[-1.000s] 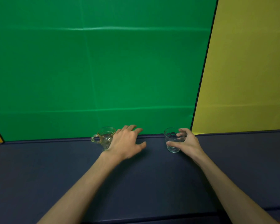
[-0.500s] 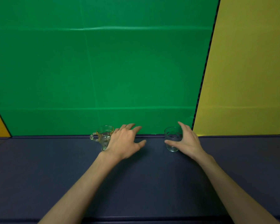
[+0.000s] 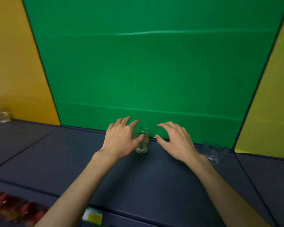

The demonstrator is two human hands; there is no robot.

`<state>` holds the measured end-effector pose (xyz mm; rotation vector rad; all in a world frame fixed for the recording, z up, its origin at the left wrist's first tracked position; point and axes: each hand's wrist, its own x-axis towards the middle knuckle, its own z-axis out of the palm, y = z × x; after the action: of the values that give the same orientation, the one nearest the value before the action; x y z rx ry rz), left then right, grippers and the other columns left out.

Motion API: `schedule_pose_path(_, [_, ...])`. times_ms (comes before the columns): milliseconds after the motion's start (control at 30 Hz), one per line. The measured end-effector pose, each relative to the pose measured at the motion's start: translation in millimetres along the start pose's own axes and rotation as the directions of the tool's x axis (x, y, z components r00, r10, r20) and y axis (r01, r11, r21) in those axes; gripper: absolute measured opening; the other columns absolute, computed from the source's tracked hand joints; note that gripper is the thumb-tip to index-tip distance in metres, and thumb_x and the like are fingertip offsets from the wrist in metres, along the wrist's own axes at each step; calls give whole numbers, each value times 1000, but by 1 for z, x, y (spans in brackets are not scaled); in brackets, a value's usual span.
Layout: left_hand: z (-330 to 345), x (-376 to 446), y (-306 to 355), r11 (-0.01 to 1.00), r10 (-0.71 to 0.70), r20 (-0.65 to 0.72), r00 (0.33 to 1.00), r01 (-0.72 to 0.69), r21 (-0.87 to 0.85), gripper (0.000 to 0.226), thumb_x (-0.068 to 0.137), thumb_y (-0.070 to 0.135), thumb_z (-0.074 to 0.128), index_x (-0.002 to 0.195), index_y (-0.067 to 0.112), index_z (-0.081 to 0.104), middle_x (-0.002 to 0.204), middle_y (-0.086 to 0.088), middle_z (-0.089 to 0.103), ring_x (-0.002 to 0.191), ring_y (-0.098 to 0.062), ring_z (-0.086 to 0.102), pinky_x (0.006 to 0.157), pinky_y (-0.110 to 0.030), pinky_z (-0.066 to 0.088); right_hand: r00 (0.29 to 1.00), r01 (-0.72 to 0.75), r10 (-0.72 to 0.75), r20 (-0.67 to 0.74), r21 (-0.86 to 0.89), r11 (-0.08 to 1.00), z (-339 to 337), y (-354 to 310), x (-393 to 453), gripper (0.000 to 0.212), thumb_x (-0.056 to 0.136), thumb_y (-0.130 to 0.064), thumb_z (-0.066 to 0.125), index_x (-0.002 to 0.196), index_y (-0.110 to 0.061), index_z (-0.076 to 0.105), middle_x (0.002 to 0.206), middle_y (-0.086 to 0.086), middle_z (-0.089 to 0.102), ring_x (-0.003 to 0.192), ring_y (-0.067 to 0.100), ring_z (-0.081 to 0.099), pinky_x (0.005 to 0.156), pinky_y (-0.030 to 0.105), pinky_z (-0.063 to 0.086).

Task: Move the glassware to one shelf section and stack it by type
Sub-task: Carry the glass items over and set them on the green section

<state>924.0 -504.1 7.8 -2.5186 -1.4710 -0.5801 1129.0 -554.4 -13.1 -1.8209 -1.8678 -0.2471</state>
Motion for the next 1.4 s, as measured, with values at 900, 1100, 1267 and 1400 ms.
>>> schedule_pose_path(900, [-101,-189,-501,893,-427,8,904,420,165,68,95,66,39,155,36,29,164,-2,28,147,-25,30,113,-44,32,915,362,-394,87,253,897,188,-522,119,46,97,-42,53,141,-28,49,140,-6,53,123,18,52,98,38,43])
schedule_pose_path(1100, [-106,-215,-588,838,-521,-8,853,514,182,70,93,67,39,155,34,31,163,-4,31,146,-28,33,113,-46,33,894,393,-430,126,241,888,230,-597,152,47,97,-44,52,141,-29,48,141,-6,51,118,19,57,91,36,45])
schedule_pose_path(1267, [-99,-224,-653,818,-554,2,832,544,190,70,93,67,40,154,33,32,161,-6,32,144,-29,35,112,-45,34,881,413,-447,151,212,886,275,-651,181,48,97,-45,51,142,-28,47,140,-4,52,120,20,56,91,37,45])
schedule_pose_path(1400, [-97,-217,-714,821,-541,0,841,529,214,70,93,66,41,154,32,33,161,-6,33,144,-29,36,112,-45,35,890,394,-431,151,222,892,312,-689,210,50,96,-46,52,142,-27,47,140,-4,52,121,21,55,93,38,45])
